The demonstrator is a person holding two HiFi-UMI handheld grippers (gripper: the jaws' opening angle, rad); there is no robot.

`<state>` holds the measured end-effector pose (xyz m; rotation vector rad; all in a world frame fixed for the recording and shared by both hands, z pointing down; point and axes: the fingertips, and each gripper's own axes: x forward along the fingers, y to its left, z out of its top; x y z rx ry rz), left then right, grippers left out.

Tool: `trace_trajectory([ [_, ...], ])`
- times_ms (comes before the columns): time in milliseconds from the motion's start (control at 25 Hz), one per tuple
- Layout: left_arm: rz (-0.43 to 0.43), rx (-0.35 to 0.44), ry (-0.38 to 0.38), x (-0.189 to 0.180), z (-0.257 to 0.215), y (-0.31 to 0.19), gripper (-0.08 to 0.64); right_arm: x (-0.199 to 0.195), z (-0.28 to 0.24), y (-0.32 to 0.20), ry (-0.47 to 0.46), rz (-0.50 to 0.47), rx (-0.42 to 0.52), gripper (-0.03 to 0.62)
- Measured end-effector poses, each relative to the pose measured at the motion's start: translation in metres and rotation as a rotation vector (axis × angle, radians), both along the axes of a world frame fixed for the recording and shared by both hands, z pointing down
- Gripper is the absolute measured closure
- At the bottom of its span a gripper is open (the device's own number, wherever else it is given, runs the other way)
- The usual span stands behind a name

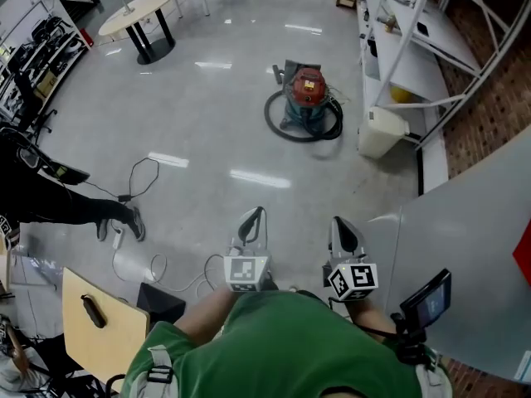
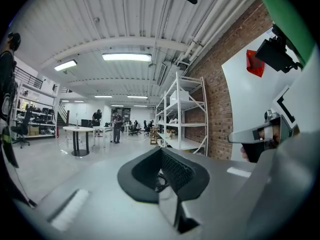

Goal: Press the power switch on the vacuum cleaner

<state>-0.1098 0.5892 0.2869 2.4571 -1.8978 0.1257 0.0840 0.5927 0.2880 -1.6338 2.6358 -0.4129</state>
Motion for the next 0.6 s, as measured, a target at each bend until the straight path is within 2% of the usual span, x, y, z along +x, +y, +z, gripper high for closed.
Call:
trace_trajectory([
  [600, 0.081, -0.018, 0.044, -0.086, 0.005, -0.103, 0.552, -0.082, -0.010, -0.090, 0.049, 0.096, 0.030, 0.589],
])
